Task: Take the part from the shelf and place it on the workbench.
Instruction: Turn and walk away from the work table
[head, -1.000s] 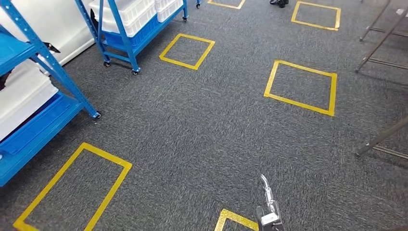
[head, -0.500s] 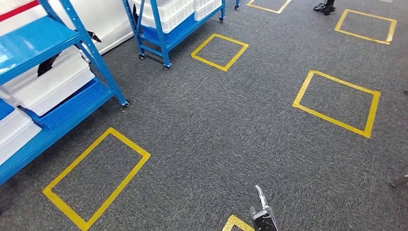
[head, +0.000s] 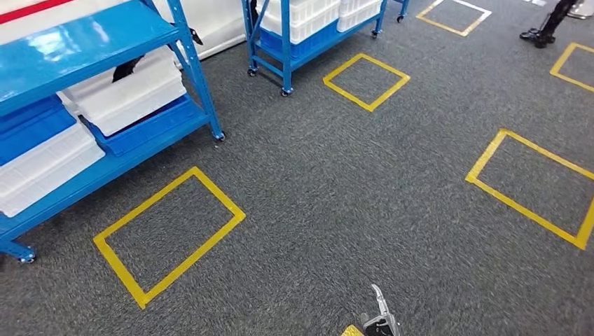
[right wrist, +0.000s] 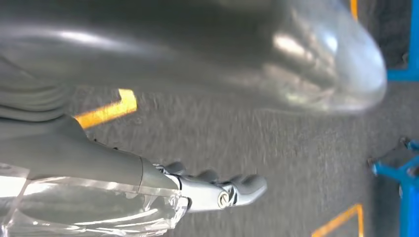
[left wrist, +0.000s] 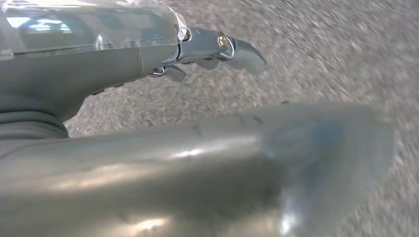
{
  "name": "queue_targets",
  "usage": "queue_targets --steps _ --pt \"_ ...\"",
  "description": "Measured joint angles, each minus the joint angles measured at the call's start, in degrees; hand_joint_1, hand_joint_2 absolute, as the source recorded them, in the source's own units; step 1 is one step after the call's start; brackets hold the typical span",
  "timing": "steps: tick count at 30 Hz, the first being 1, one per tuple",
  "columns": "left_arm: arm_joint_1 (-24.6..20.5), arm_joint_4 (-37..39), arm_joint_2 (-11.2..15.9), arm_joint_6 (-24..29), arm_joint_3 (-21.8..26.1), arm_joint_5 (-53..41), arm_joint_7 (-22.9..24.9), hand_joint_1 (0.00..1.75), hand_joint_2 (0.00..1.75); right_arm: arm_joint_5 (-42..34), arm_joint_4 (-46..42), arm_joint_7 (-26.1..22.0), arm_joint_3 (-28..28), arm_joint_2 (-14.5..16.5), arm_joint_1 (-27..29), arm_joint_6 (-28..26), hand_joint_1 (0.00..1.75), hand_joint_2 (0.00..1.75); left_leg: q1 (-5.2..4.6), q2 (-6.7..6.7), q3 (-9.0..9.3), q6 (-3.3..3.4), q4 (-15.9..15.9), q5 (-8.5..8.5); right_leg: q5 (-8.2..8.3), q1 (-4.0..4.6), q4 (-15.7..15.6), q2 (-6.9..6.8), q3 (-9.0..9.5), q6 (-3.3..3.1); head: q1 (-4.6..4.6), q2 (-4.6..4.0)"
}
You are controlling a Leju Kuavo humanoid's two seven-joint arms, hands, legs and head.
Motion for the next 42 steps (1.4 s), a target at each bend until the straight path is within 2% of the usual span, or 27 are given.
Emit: queue_targets --steps 1,2,3,4,5,7,9,11,13,15,17,18,19,20,22,24,26,28,30,32,33,34,35,37,39,41,42 --pt "-0.07 0.00 -0.11 0.57 -0.17 -0.10 0.69 0.00 0.00 -0.08 0.34 -0.04 0.18 0.01 -0.01 0.27 0.00 0.00 -0.02 -0.72 -0.07 0.11 0.03 -0.01 -1.34 -0.03 3.58 0.66 -1.94 0.06 0.01 0.00" --pt "-0.05 0.00 -0.27 1.26 -0.35 -0.29 1.36 0.00 0.00 0.03 0.82 -0.10 0.46 0.02 -0.14 0.52 0.00 0.00 -0.04 -1.51 -0.10 0.14 0.09 -0.03 -1.68 -0.05 5.74 0.91 -3.25 0.13 0.01 0.00" --pt "0.04 0.00 -0.47 2.06 -0.52 -0.50 1.95 0.00 0.00 0.32 1.37 -0.16 0.81 0.02 -0.43 0.75 0.00 0.00 -0.03 -2.34 -0.08 0.10 0.20 -0.05 -0.82 -0.09 5.83 1.03 -3.61 0.17 0.01 0.00" --pt "0.14 0.00 -0.71 2.89 -0.67 -0.66 2.46 0.00 0.00 0.78 1.93 -0.24 1.25 0.03 -0.90 0.99 0.00 0.00 0.01 -3.17 -0.06 0.00 0.38 -0.10 1.09 -0.15 3.77 1.26 -2.92 0.19 0.01 0.00" --pt "0.20 0.00 -0.93 3.63 -0.73 -0.78 2.85 0.00 0.00 1.36 2.45 -0.32 1.73 0.04 -1.49 1.24 0.00 0.00 0.07 -3.94 -0.05 -0.17 0.63 -0.19 3.50 -0.29 0.13 2.01 -1.44 0.19 0.01 0.00" --pt "0.06 0.00 -1.25 4.84 -0.76 -0.79 3.33 0.00 0.00 2.47 3.47 -0.45 2.80 0.20 -2.78 1.82 0.00 0.00 0.06 -5.28 -0.40 -0.76 1.32 -0.41 6.21 -0.59 -6.15 4.94 1.13 0.08 -0.01 0.00" --pt "-0.09 0.00 -1.33 5.31 -0.76 -0.85 3.33 0.00 0.00 3.10 4.58 -0.53 3.84 0.56 -3.90 2.27 0.00 0.00 0.12 -6.47 -1.02 -1.52 1.68 -0.37 6.31 -0.56 -7.97 6.35 1.74 -0.33 -0.02 0.00" --pt "0.01 0.00 -1.32 5.15 -0.79 -0.96 2.77 0.00 0.00 3.12 5.77 -0.79 4.53 1.21 -4.99 2.40 0.00 0.00 0.42 -7.19 -1.49 -2.29 1.68 -0.20 6.59 -0.43 -8.31 5.08 1.81 -1.13 -0.03 0.00" --pt "-0.09 0.00 -1.28 4.96 -0.82 -0.85 2.15 0.00 0.00 2.85 7.10 -1.25 4.96 2.09 -6.22 2.46 0.00 0.00 0.42 -5.02 -2.66 -2.85 3.82 -1.49 6.87 -0.45 -8.78 3.66 2.01 -1.94 -0.04 -0.01" --pt "-0.60 0.00 -1.27 4.96 -0.78 -0.17 1.94 0.00 0.00 2.83 8.46 -1.54 5.36 2.78 -7.19 2.73 0.00 0.00 0.37 -1.93 -5.81 -3.20 10.33 -4.83 6.82 -0.26 -8.95 1.90 2.12 -2.47 -0.06 -0.01" --pt "-1.00 0.00 -1.27 5.02 -0.64 0.75 2.08 0.00 0.00 3.57 9.61 -1.48 5.78 3.15 -8.01 3.08 0.00 0.00 0.55 -0.96 -9.08 -3.51 16.88 -7.15 6.64 -0.01 -8.94 0.04 2.16 -2.73 -0.05 0.00" --pt "-1.07 0.00 -1.27 5.08 -0.55 1.07 2.19 0.00 0.00 4.12 10.03 -1.39 5.96 3.27 -8.49 3.18 0.00 0.00 0.61 -0.77 -9.46 -3.59 17.64 -6.85 6.54 0.06 -8.94 -0.73 2.22 -2.75 -0.05 0.00" --pt "-1.09 0.00 -1.27 5.20 -0.48 1.18 2.34 0.00 0.00 4.68 10.35 -1.25 6.10 3.39 -9.02 3.23 0.00 0.00 0.65 -0.54 -8.63 -3.58 16.06 -5.48 6.43 0.10 -8.93 -1.42 2.35 -2.71 -0.05 0.00" --pt "-1.11 0.00 -1.27 5.34 -0.44 1.19 2.53 0.00 0.00 5.08 10.57 -1.10 6.20 3.47 -9.52 3.25 0.00 0.00 0.62 -0.06 -6.81 -3.43 12.59 -3.49 6.28 0.11 -8.93 -2.04 2.55 -2.61 -0.05 0.00" --pt "-1.30 0.00 -1.27 5.58 -0.43 1.04 2.93 0.00 0.00 5.44 10.90 -0.87 6.26 3.55 -10.26 3.27 0.00 0.00 0.15 2.30 -2.82 -2.71 4.96 -0.60 5.87 0.26 -8.90 -3.19 3.00 -2.20 -0.05 0.00" --pt "-1.56 0.00 -1.31 5.38 -0.44 0.73 3.27 0.00 0.00 5.19 11.22 -0.96 6.21 3.51 -10.58 3.28 0.00 0.00 -0.45 3.58 -1.37 -1.92 1.93 -0.17 5.55 0.46 -8.88 -4.21 3.27 -1.65 -0.05 0.00" --pt "-1.57 0.00 -1.38 4.92 -0.48 0.17 3.45 0.00 0.00 4.68 11.53 -1.28 6.13 3.47 -10.67 3.23 0.00 0.00 -0.46 2.43 -1.36 -1.37 1.62 -0.07 5.28 0.45 -8.90 -4.89 3.53 -1.06 -0.06 0.00" --pt "-1.54 0.00 -1.55 4.59 -0.64 -0.30 3.47 0.00 0.00 4.35 11.77 -1.67 6.01 3.45 -10.70 3.07 0.00 0.00 -0.11 1.28 -1.03 -0.88 1.03 0.18 4.13 0.27 -7.40 -3.00 3.09 -0.44 -0.05 0.00" --pt "-1.85 0.00 -1.72 4.40 -0.81 -0.62 3.41 0.00 0.00 4.14 12.18 -1.93 5.86 3.43 -10.53 2.91 0.00 0.00 0.07 0.20 -0.82 -0.44 0.72 0.31 1.31 0.10 -1.90 -0.10 0.31 -0.05 -0.05 0.00" --pt "-2.18 0.00 -1.80 4.41 -0.86 -0.69 3.28 0.00 0.00 4.07 12.73 -1.98 5.76 3.41 -10.08 2.90 0.00 0.00 0.08 -1.20 -0.82 -0.19 0.78 0.29 -0.99 0.01 4.92 0.81 -3.69 0.10 -0.04 0.00" --pt "-2.24 0.00 -1.83 4.51 -0.85 -0.63 3.17 0.00 0.00 4.18 12.99 -1.93 5.74 3.41 -9.88 2.95 0.00 0.00 0.09 -2.00 -0.80 -0.20 0.84 0.26 -0.74 -0.03 6.42 0.92 -4.89 0.15 -0.04 0.00" --pt "-2.23 0.00 -1.84 4.62 -0.85 -0.55 3.05 0.00 0.00 4.37 13.18 -1.88 5.74 3.41 -9.82 3.01 0.00 0.00 0.12 -2.80 -0.76 -0.25 0.94 0.22 0.61 -0.09 5.82 1.00 -5.09 0.17 -0.04 0.00" --pt "-2.23 0.00 -1.84 4.73 -0.84 -0.37 2.87 0.00 0.00 4.56 13.36 -1.81 5.75 3.42 -9.90 3.10 0.00 0.00 0.17 -3.57 -0.73 -0.36 1.10 0.15 2.78 -0.21 3.22 1.27 -4.26 0.17 -0.04 0.00" --pt "-2.28 0.00 -1.83 4.81 -0.77 0.12 2.51 0.00 0.00 4.72 13.64 -1.76 5.75 3.41 -10.26 3.32 0.00 0.00 0.22 -4.97 -0.84 -0.83 1.63 -0.13 6.62 -0.45 -3.85 3.31 -1.50 0.07 -0.03 0.00" --pt "-2.33 0.00 -1.82 4.81 -0.71 0.40 2.34 0.00 0.00 4.73 13.95 -1.79 5.75 3.39 -10.58 3.75 0.00 0.00 0.15 -6.00 -1.15 -1.49 1.96 -0.27 7.78 -0.50 -7.27 4.76 -0.15 -0.35 -0.04 0.00" --pt "-2.23 0.00 -1.74 4.81 -0.70 0.41 2.63 0.00 0.00 4.72 14.21 -1.84 5.74 3.39 -10.82 4.24 0.00 0.00 0.22 -6.80 -1.47 -2.22 1.84 -0.17 7.87 -0.37 -7.48 4.05 -0.08 -1.13 -0.05 0.00" --pt "-2.14 0.00 -1.67 4.81 -0.70 0.42 2.83 0.00 0.00 4.73 14.30 -1.85 5.74 3.43 -11.00 4.44 0.00 0.00 0.27 -6.51 -1.57 -2.51 2.02 -0.32 7.99 -0.34 -7.68 3.55 0.03 -1.52 -0.05 -0.01"
